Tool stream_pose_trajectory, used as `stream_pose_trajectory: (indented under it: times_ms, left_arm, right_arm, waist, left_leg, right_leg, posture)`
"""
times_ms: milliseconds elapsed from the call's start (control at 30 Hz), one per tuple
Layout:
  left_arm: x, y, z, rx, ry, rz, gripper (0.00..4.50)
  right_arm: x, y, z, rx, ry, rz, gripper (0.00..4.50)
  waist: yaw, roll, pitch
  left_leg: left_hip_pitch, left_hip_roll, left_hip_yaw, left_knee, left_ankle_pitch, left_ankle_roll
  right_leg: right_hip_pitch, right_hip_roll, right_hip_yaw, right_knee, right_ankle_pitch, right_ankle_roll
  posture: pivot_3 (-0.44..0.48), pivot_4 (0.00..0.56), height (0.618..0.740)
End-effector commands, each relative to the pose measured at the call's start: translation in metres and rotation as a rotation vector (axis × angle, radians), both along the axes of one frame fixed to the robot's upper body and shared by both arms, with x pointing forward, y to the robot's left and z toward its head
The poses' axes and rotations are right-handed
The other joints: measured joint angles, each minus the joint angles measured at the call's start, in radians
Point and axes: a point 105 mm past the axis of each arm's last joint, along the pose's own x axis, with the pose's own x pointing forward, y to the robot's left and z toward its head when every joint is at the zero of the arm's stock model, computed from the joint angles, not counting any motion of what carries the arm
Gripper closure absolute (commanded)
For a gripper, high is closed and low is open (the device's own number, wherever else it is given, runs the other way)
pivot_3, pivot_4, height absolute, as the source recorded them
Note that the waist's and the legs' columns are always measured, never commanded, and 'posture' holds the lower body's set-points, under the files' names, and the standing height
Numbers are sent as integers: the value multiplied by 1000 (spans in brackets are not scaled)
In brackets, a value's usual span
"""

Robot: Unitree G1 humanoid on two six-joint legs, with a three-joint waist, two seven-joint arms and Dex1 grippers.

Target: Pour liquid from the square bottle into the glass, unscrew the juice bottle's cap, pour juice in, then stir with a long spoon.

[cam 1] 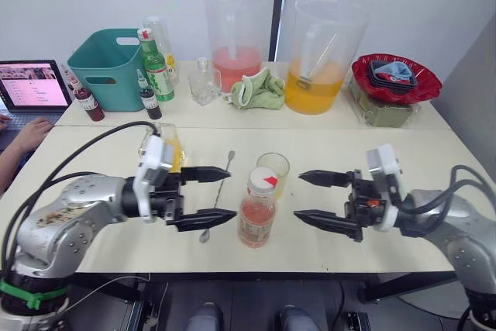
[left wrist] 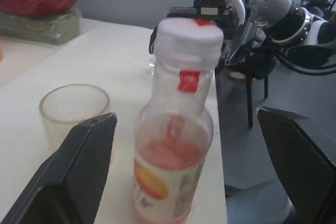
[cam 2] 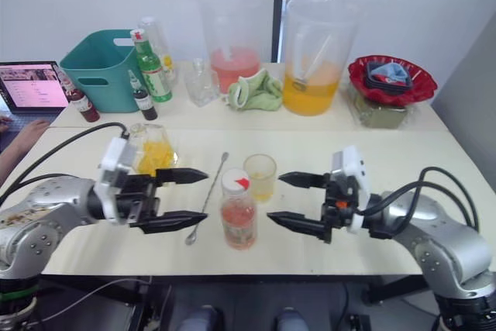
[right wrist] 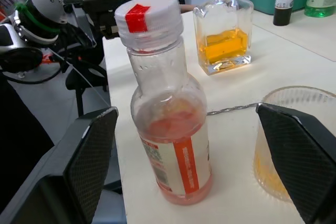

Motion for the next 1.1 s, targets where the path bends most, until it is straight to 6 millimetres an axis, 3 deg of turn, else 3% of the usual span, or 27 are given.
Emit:
stream_pose_trajectory:
  times_ms: [33, 167, 833, 867, 1000, 1067, 1100]
  left_arm:
    - [0, -19, 5, 3, -37, -35, 0]
    - [10, -29, -3, 41, -74, -36, 0]
    - [16, -48, -10, 1, -73, -96, 0]
    - [16, -47, -12, 5, -73, -99, 568]
    - [16, -46, -12, 4, -87, -101, 1899]
    - [16, -45, -13, 6, -108, -106, 2518]
    - [16, -45, -13, 7, -118, -106, 2518]
  right_arm:
    - [-2, -4, 14, -15, -39, 18, 43]
    - [-2, -2, 17, -33, -42, 30, 43]
    - [-6, 2, 20, -43, -51, 2, 43]
    - [-7, 3, 20, -42, -52, 0, 0]
    - [-10, 7, 23, -32, -64, 0, 0]
    - [-12, 10, 25, -30, -73, 3, 0]
    - [-12, 13, 27, -21, -81, 2, 0]
  waist:
    - [-2, 0, 0]
    - [0, 0, 0]
    - [2, 0, 0]
    - [2, 0, 0]
    - [2, 0, 0]
    - [2, 0, 0]
    - [2, 0, 0]
  left_leg:
    - [0, 0, 0, 0, 0, 0]
    - [0, -1, 0, 0, 0, 0]
    - [-2, -1, 0, 2, 0, 0]
    - [-2, -1, 0, 2, 0, 0]
    - [-2, -1, 0, 2, 0, 0]
    - [-2, -1, 0, 2, 0, 0]
    - [-2, -1, 0, 2, 0, 0]
  right_leg:
    - [0, 0, 0, 0, 0, 0]
    - [0, 0, 0, 0, 0, 0]
    - [0, 0, 0, 0, 0, 0]
    - [0, 0, 0, 0, 0, 0]
    - [0, 0, 0, 0, 0, 0]
    - [0, 0, 0, 0, 0, 0]
    - [0, 0, 0, 0, 0, 0]
  posture:
    - [0, 150, 740]
    - [0, 150, 740]
    - [0, 150, 740]
    - [0, 150, 740]
    - [0, 150, 740]
    - [0, 150, 740]
    - [0, 150, 740]
